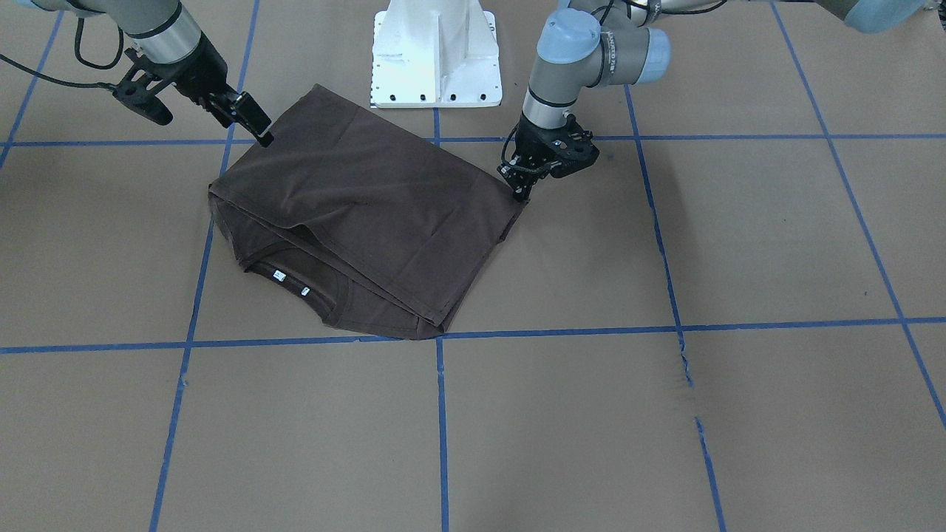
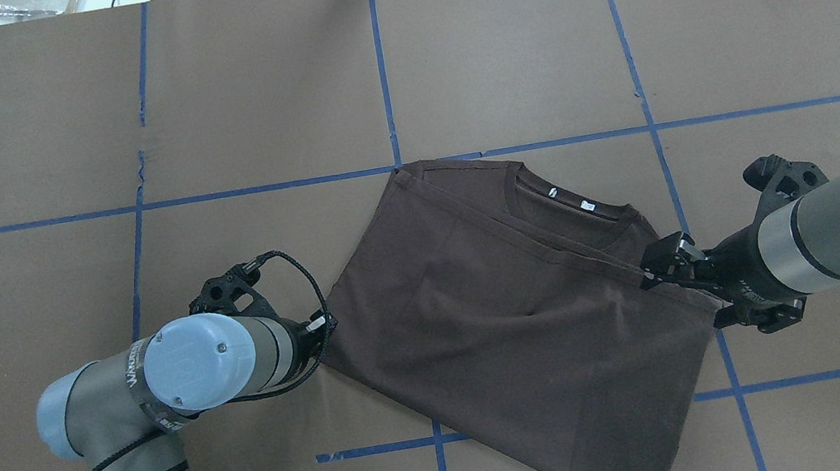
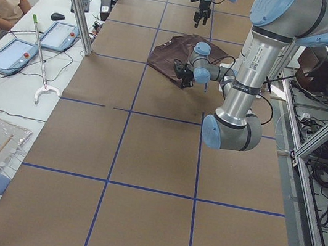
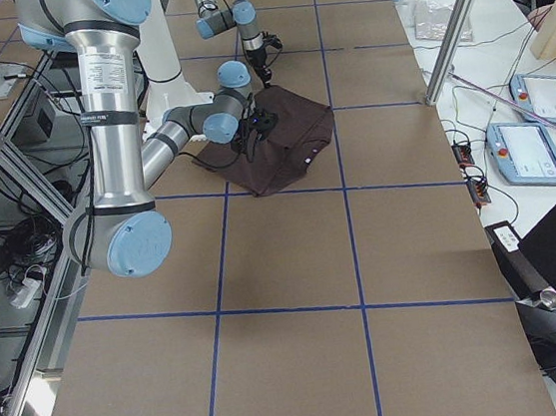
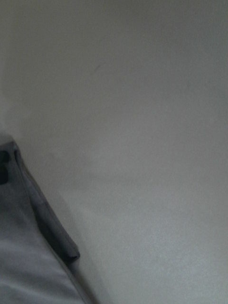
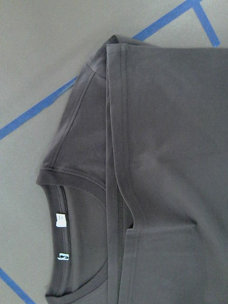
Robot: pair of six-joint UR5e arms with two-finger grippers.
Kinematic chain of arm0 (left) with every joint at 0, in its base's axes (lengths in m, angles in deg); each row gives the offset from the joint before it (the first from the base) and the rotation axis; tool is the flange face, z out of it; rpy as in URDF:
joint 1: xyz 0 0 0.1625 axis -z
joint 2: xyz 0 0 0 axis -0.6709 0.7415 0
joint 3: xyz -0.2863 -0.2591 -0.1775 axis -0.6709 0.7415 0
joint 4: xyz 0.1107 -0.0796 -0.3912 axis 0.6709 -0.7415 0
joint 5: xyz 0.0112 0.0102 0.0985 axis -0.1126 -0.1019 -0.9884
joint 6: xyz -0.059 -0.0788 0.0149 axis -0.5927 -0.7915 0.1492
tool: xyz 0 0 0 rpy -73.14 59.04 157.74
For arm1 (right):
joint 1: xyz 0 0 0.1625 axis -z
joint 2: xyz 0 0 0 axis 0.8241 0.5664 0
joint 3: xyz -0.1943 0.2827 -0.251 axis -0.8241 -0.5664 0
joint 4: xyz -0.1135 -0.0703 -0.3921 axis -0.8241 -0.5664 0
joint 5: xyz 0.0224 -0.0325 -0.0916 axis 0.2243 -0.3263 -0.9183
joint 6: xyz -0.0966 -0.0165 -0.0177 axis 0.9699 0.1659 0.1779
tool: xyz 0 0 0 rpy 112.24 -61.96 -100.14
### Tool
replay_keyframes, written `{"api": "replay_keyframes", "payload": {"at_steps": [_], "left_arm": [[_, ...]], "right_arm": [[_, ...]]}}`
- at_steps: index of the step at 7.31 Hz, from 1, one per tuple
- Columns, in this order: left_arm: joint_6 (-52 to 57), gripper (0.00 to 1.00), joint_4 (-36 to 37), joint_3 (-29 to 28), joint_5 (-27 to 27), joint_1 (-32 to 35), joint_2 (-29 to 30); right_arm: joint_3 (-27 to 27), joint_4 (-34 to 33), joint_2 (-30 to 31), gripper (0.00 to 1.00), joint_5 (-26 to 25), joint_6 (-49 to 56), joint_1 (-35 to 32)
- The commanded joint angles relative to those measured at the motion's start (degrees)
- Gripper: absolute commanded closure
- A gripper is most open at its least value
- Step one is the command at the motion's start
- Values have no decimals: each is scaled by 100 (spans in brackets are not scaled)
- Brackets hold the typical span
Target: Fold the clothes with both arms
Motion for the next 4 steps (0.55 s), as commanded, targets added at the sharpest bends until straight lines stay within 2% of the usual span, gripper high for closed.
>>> {"api": "replay_keyframes", "payload": {"at_steps": [1, 2, 3, 4], "left_arm": [[12, 80, 0, -72, -126, 5, 11], [12, 100, 9, -46, -127, 14, 28], [21, 91, 226, 85, -127, 31, 46], [186, 67, 507, 234, -118, 32, 89]], "right_arm": [[-1, 0, 11, 0, 0, 0, -15], [-10, 0, 11, 0, 0, 0, -15], [-10, 0, 11, 0, 0, 0, -24], [-1, 0, 11, 0, 0, 0, -42]]}}
